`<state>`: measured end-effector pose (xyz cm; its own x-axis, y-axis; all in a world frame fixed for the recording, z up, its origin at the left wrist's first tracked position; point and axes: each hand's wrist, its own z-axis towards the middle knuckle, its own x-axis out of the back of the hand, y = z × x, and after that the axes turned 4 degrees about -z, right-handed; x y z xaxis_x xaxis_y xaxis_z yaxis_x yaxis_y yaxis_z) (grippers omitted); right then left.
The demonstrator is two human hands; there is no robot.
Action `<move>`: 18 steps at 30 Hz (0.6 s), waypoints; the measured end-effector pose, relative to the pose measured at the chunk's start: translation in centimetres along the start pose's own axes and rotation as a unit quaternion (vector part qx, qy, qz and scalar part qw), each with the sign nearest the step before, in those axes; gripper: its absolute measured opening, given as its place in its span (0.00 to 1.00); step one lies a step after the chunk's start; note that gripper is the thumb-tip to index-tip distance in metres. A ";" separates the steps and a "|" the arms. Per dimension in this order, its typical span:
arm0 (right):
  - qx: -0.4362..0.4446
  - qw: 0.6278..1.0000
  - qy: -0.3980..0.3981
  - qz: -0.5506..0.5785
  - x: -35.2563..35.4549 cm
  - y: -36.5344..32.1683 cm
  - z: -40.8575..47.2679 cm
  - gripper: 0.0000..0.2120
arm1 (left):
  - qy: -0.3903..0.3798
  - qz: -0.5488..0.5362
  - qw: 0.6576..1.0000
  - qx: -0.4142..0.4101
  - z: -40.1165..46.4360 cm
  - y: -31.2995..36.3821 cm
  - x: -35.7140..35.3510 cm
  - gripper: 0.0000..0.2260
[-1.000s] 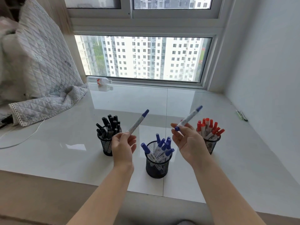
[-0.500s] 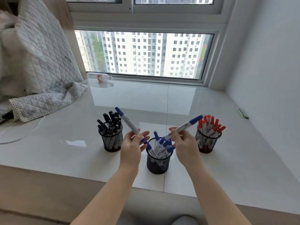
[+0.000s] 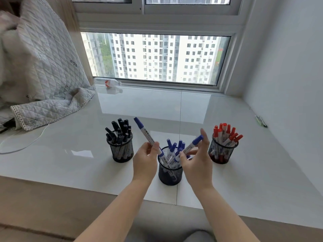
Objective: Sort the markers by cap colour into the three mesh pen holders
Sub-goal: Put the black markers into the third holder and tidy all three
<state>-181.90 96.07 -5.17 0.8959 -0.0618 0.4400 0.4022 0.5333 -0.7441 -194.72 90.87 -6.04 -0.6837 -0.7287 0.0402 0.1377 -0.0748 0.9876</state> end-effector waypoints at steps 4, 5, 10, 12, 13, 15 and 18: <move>0.069 0.997 -0.011 -0.033 0.3 0.1 0.2 0.46 | -0.006 0.039 0.999 -0.013 -0.3 -0.5 -0.1 0.04; 0.089 0.995 -0.016 -0.046 0.3 0.2 0.2 0.47 | -0.008 0.048 0.999 -0.015 -0.4 -0.6 -0.1 0.02; 0.141 0.985 -0.032 -0.095 0.1 0.3 0.2 0.38 | -0.020 0.143 0.988 -0.052 -0.8 -0.7 -0.2 0.03; 0.150 0.982 -0.026 -0.109 0.0 0.6 0.2 0.31 | -0.022 0.173 0.982 -0.068 -0.8 -0.6 -0.3 0.05; 0.147 0.983 -0.025 -0.110 -0.1 0.8 0.1 0.29 | -0.024 0.184 0.980 -0.074 -0.8 -0.5 -0.3 0.06; 0.143 0.983 -0.029 -0.108 -0.3 1.3 -0.2 0.27 | -0.026 0.188 0.979 -0.081 -0.9 -0.4 -0.3 0.05; 0.142 0.984 -0.042 -0.103 -0.5 2.1 -0.9 0.24 | -0.025 0.180 0.980 -0.084 -0.9 -0.3 -0.1 0.07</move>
<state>-181.35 96.47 -7.37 0.7773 -0.1299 0.6156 0.4943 0.7314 -0.4698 -194.01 90.33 -6.50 -0.6027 -0.6941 0.3936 0.4906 0.0667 0.8688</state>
